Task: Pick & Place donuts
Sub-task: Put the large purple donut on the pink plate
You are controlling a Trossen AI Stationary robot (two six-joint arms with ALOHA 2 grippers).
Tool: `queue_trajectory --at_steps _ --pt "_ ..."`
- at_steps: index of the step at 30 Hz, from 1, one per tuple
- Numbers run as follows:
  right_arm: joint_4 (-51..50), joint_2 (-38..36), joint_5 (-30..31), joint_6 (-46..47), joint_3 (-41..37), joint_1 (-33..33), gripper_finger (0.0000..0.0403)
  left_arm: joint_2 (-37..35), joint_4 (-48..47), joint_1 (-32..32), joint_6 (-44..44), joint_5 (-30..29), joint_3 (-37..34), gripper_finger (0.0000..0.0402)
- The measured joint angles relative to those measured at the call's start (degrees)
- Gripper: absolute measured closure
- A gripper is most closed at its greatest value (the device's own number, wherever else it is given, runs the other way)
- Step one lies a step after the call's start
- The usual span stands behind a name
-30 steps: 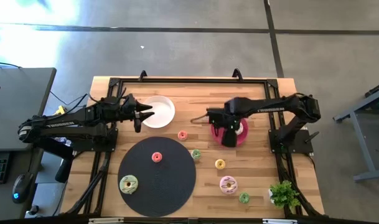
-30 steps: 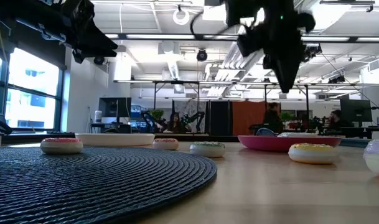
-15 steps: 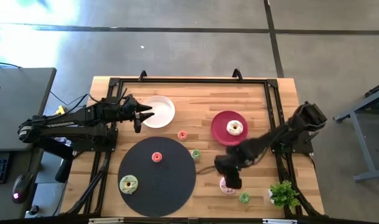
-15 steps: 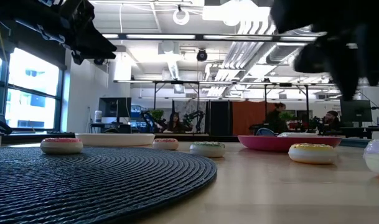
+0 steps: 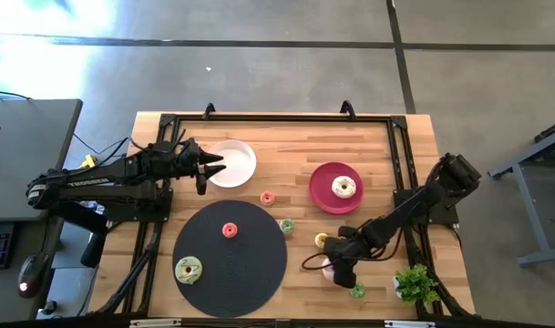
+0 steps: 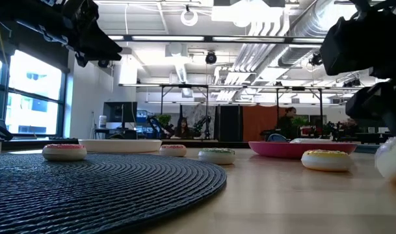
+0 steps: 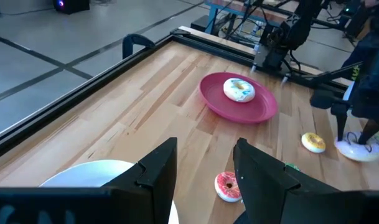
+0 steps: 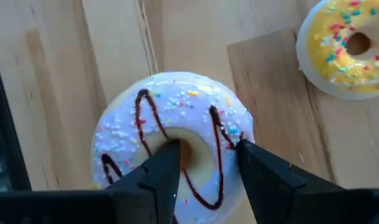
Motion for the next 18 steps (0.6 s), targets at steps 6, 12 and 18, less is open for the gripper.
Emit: queue_trajectory --at_steps 6,12,18 --pt "0.9 -0.1 0.7 -4.7 -0.9 -0.8 0.0278 0.0 0.9 0.0 0.0 0.0 0.0 0.0250" --pt "0.9 -0.1 -2.5 -6.0 -0.9 -2.9 0.0356 0.0 0.9 0.0 0.0 0.0 0.0 0.0250" --pt "0.1 -4.0 -1.2 -12.4 1.3 -5.9 0.0381 0.0 1.0 0.0 0.0 0.0 0.0 0.0250"
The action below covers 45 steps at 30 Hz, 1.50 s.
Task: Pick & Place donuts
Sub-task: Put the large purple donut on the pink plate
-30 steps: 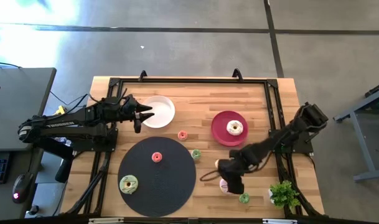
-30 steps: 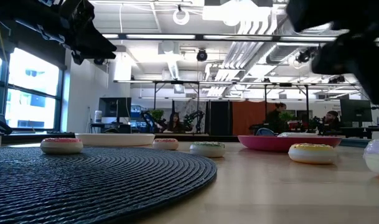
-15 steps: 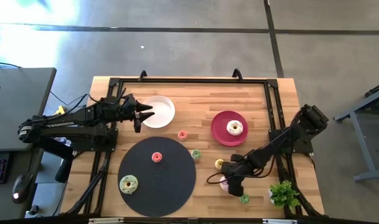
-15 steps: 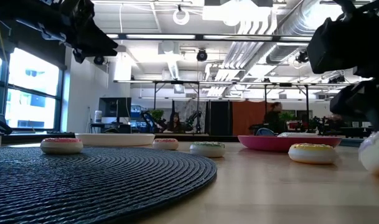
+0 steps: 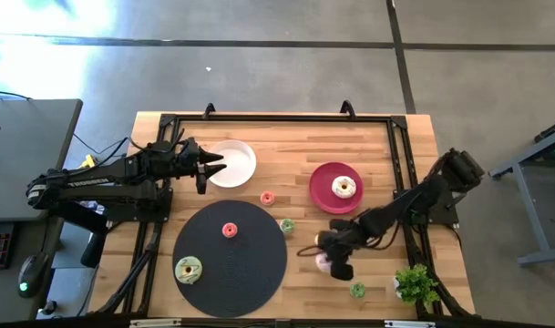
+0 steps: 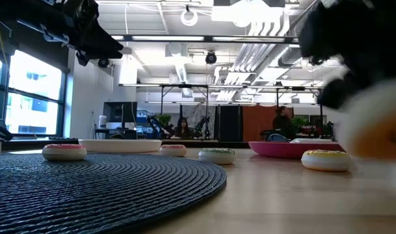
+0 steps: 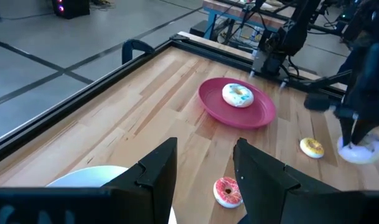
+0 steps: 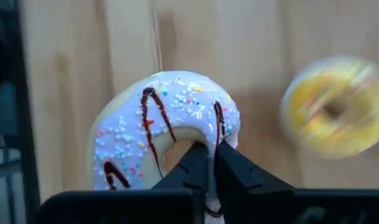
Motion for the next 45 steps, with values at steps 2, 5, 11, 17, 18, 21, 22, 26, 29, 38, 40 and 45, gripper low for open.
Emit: queue_trajectory --at_steps 2,5,11,17,18,21,22,26,29,38,40,45 --pt "-2.7 -2.4 2.7 -3.1 1.9 -1.6 0.0372 0.0 0.0 0.0 0.0 -0.1 0.0 0.0250" --pt "-10.5 -6.2 11.6 -9.6 5.1 -4.5 0.0373 0.0 0.0 0.0 0.0 -0.1 0.0 0.0250" --pt "-19.0 -10.4 42.6 -20.3 6.9 -12.0 0.0397 0.0 0.0 0.0 0.0 -0.2 0.0 0.0250" --pt "-19.4 -9.2 37.7 -22.4 3.2 -24.0 0.0387 0.0 0.0 0.0 0.0 -0.2 0.0 0.0250" --pt "-19.6 -8.8 35.9 -23.0 2.3 -25.8 0.0387 0.0 0.0 0.0 0.0 -0.2 0.0 0.0250" --pt "-19.9 -7.8 35.0 -27.1 0.5 -30.4 0.0391 0.0 0.0 0.0 0.0 -0.2 0.0 0.0250" --pt "-19.8 -7.5 34.5 -28.7 0.3 -31.8 0.0394 0.0 0.0 0.0 0.0 -0.2 0.0 0.0250" --pt "-18.0 -6.6 29.1 -32.1 0.0 -36.2 0.0397 0.0 0.0 0.0 0.0 -0.2 0.0 0.0250" --pt "-16.7 -5.7 26.9 -34.3 0.0 -38.3 0.0390 0.0 0.0 0.0 0.0 -0.2 0.0 0.0250" --pt "-15.6 -2.1 20.6 -38.9 0.0 -41.4 0.0391 0.0 -0.1 0.0 0.6 -0.2 0.0 0.0250" --pt "-14.8 -2.1 20.7 -40.7 0.0 -41.4 0.0382 0.0 -0.1 0.0 2.0 -0.2 0.0 0.0250" --pt "-14.4 -2.1 19.9 -43.6 0.0 -41.7 0.0335 0.0 -0.1 0.0 2.6 -0.2 0.0 0.0250"
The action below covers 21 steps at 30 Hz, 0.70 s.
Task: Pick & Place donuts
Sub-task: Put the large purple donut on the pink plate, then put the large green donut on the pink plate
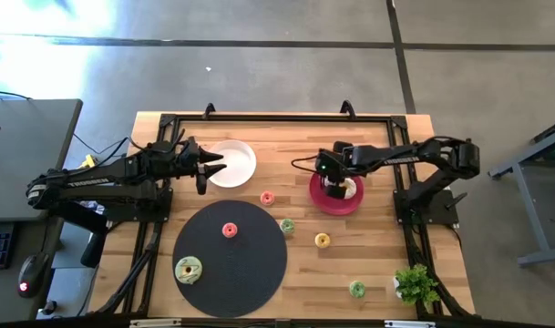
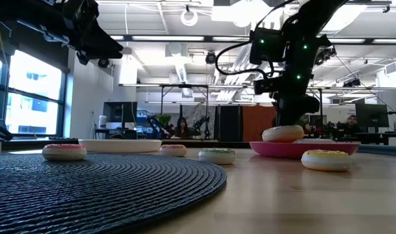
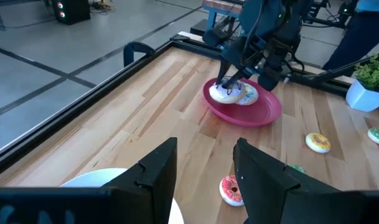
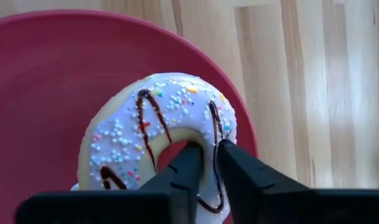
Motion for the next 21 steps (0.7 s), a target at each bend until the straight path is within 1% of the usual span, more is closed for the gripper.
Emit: queue_trajectory --at_steps 4,7,10,12,17,21 --pt "-0.1 0.0 0.2 0.0 0.1 -0.1 0.0294 0.0 -0.1 0.0 0.0 0.0 0.0 0.0250" --pt "-1.8 0.0 -0.5 -0.1 1.7 0.2 0.0272 0.0 -1.4 0.0 0.0 0.3 0.0 0.0250" --pt "-5.0 0.0 -1.5 0.0 4.8 0.6 0.0259 0.0 -4.9 0.0 0.1 3.0 0.0 0.0250" --pt "-6.9 0.0 -1.9 0.0 6.5 0.9 0.0254 0.0 -7.7 0.0 1.5 5.6 0.0 0.0250" --pt "-8.8 0.0 -5.6 0.4 8.3 0.8 0.0249 0.0 -13.2 0.0 7.0 14.1 0.0 0.0250" --pt "-8.9 0.0 -4.8 0.5 8.3 0.9 0.0248 0.0 -14.1 0.0 11.5 23.9 0.6 0.0250"
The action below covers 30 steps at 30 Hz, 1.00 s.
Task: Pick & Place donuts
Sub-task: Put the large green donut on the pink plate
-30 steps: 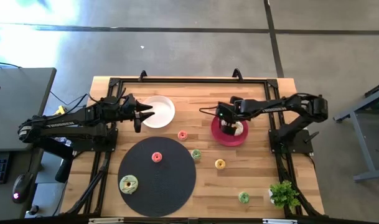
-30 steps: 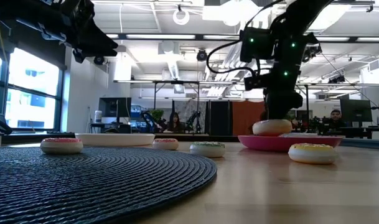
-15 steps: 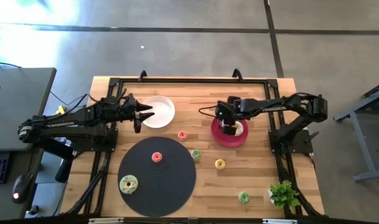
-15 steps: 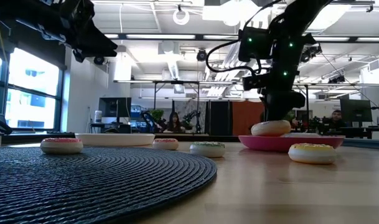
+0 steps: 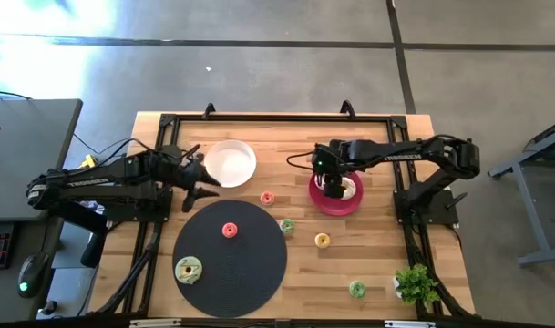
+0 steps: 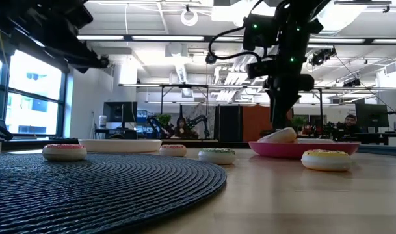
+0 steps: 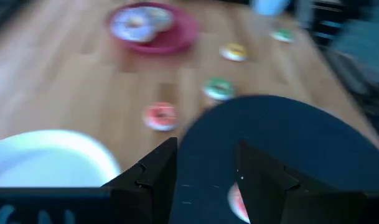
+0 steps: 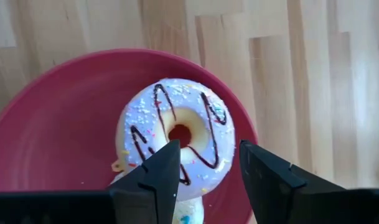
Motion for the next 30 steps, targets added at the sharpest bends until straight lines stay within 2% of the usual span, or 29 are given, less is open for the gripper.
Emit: queue_trajectory --at_steps 6,10,15,18,25,30 --pt "0.9 0.0 3.2 0.0 0.0 0.0 0.0247 0.0 -7.2 -1.2 0.4 15.2 5.3 0.0250" --pt "1.9 0.0 4.3 1.3 0.0 0.0 0.0247 -0.1 -11.5 -6.8 -5.2 18.2 7.1 0.0250" --pt "2.3 0.0 4.8 1.7 0.0 0.0 0.0247 2.3 -16.8 -18.4 -13.6 9.3 7.0 0.0250" --pt "3.8 0.0 4.8 2.8 0.0 0.0 0.0247 5.6 -15.3 -26.8 -19.0 4.3 6.9 0.0250" --pt "8.3 0.0 4.8 4.5 0.0 0.0 0.0247 18.8 -11.6 -45.5 -34.8 -7.4 7.0 0.0250" --pt "10.3 0.0 4.8 4.6 0.0 0.0 0.0247 28.6 -8.1 -55.2 -42.9 -10.5 7.0 0.0250"
